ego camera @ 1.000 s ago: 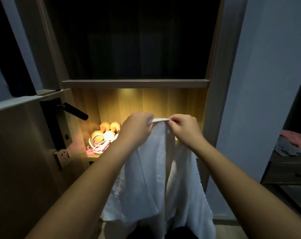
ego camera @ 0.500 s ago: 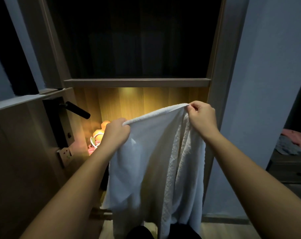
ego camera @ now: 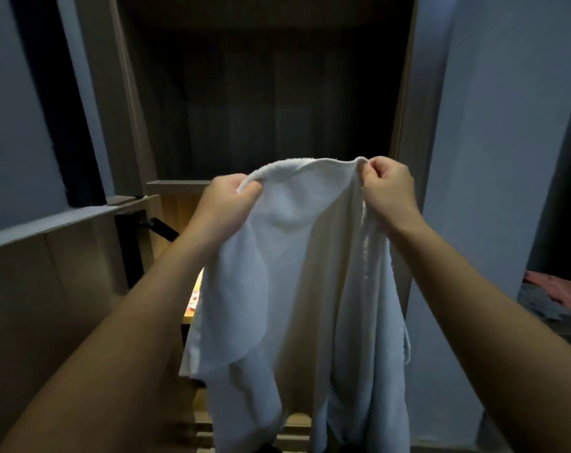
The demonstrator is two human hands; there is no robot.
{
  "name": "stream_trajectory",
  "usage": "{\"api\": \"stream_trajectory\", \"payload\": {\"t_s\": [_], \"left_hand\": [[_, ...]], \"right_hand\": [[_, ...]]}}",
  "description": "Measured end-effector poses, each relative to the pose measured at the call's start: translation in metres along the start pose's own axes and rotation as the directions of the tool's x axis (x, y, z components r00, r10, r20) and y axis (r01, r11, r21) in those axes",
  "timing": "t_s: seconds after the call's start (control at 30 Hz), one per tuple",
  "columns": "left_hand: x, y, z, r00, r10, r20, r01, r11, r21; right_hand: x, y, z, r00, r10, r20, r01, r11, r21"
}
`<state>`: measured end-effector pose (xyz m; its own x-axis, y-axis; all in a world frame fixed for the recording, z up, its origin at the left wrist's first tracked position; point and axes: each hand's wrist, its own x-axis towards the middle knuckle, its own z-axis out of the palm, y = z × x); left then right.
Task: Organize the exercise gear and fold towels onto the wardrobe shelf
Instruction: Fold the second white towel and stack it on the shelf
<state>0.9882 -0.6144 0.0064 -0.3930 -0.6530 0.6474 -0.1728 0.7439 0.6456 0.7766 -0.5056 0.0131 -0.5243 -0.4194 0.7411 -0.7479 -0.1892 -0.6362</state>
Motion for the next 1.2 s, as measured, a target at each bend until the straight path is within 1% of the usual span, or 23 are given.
{"api": "stream_trajectory", "payload": {"t_s": [0.17,0.3,0.37,0.43,0.5,0.57,0.67,0.77,0.83,0.9,0.97,1.07,1.13,1.2], "left_hand": [[-0.011,0.055,-0.030,0.997,0.076,-0.014,-0.076,0.997,-0.023],[-0.026,0.099,-0.053,0.984,0.177,-0.031,-0.179,0.980,-0.087],[-0.035,0.113,-0.060,0.975,0.221,-0.036,-0.224,0.967,-0.118],[-0.043,0.118,-0.063,0.973,0.231,-0.027,-0.232,0.962,-0.143],[-0.051,0.112,-0.061,0.978,0.209,-0.006,-0.207,0.965,-0.162],[-0.057,0.096,-0.051,0.988,0.153,0.020,-0.147,0.973,-0.177],[-0.070,0.057,-0.020,0.998,0.015,0.063,-0.003,0.984,-0.178],[-0.088,0.008,0.021,0.982,-0.131,0.140,0.151,0.978,-0.146],[-0.098,-0.029,0.052,0.946,-0.247,0.211,0.262,0.964,-0.046],[-0.110,-0.067,0.084,0.896,-0.370,0.248,0.369,0.928,0.050],[-0.126,-0.103,0.112,0.828,-0.481,0.290,0.490,0.871,0.045],[-0.156,-0.144,0.145,0.698,-0.635,0.331,0.672,0.740,0.002],[-0.174,-0.167,0.163,0.609,-0.730,0.310,0.774,0.633,-0.030],[-0.188,-0.187,0.176,0.522,-0.807,0.277,0.844,0.536,-0.030]], "right_hand": [[-0.002,-0.052,-0.021,0.996,-0.078,-0.051,0.081,0.994,0.067],[-0.005,-0.096,-0.043,0.985,-0.150,-0.085,0.160,0.977,0.138],[-0.009,-0.113,-0.052,0.979,-0.178,-0.099,0.193,0.966,0.174],[-0.018,-0.121,-0.056,0.978,-0.180,-0.107,0.199,0.959,0.202],[-0.032,-0.117,-0.055,0.983,-0.158,-0.090,0.176,0.954,0.244],[-0.049,-0.100,-0.049,0.993,-0.105,-0.055,0.116,0.959,0.258],[-0.081,-0.057,-0.031,0.999,0.029,0.017,-0.032,0.976,0.217],[-0.118,-0.004,-0.009,0.977,0.194,0.084,-0.206,0.963,0.173],[-0.143,0.029,0.005,0.944,0.302,0.131,-0.318,0.939,0.128],[-0.166,0.061,0.017,0.908,0.390,0.152,-0.404,0.911,0.080],[-0.187,0.092,0.029,0.869,0.466,0.167,-0.473,0.881,0.000],[-0.219,0.137,0.044,0.785,0.583,0.210,-0.571,0.812,-0.117],[-0.239,0.162,0.053,0.726,0.653,0.217,-0.628,0.757,-0.178],[-0.258,0.182,0.062,0.673,0.704,0.229,-0.663,0.710,-0.237]]}}
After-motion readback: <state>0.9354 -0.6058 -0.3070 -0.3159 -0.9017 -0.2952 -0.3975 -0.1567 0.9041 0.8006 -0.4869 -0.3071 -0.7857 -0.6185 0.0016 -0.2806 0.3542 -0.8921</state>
